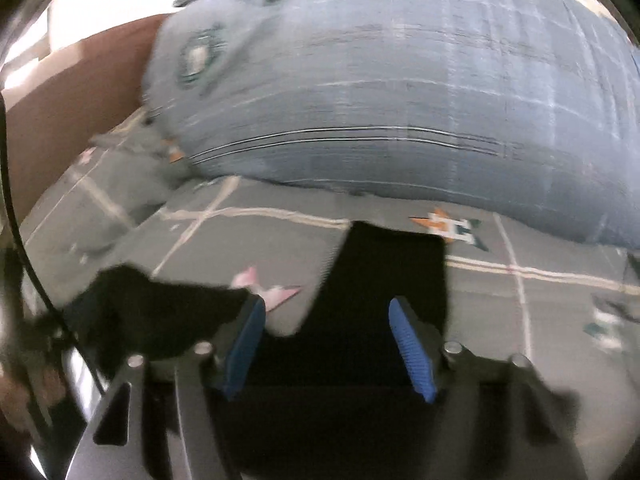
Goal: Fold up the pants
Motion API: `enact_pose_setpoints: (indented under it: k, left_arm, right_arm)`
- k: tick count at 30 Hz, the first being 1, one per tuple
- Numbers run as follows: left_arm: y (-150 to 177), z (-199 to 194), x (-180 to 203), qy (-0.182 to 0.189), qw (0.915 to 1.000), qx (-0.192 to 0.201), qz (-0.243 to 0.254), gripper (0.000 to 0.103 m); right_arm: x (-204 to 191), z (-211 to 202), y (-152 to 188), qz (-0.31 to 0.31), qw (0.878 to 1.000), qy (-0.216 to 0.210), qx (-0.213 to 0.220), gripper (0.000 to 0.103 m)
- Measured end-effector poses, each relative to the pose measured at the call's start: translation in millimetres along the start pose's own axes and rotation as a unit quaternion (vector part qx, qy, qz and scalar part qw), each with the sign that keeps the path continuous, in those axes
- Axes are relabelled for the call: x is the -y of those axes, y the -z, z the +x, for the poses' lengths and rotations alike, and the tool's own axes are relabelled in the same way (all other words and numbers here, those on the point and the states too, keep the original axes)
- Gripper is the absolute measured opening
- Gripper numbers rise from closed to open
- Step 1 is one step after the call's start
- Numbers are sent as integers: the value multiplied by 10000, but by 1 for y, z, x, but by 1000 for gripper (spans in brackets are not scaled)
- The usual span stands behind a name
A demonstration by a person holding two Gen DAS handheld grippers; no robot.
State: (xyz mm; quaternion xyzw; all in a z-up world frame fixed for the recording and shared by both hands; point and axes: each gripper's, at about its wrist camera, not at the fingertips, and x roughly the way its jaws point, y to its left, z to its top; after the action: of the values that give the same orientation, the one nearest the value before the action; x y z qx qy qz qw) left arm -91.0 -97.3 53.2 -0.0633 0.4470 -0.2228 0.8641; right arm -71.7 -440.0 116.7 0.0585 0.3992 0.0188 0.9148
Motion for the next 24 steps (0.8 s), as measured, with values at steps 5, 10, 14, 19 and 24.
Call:
enact_pose_setpoints:
  k: [5, 10, 14, 19, 24]
  left_arm:
    - [7, 5, 0, -10, 10000, -52, 70, 75]
    - [10, 8, 4, -9, 9999, 29, 131, 81]
    - [13, 9, 6, -17, 9997, 158, 176, 83]
    - [20, 6, 2, 175, 9990, 359, 191, 85]
    - [15, 5, -2, 324, 9991, 282, 59, 85]
  right_arm:
    - [24, 23, -25, 301, 9992, 190, -177, 72]
    - [6, 71, -39, 205, 9981, -31, -589, 73]
    - [-20, 110, -41, -251, 9949, 210, -952, 73]
    - [-24, 143, -40, -413, 9883, 704, -1292, 74]
    - [-25, 140, -45, -433, 9847, 890, -1437, 29]
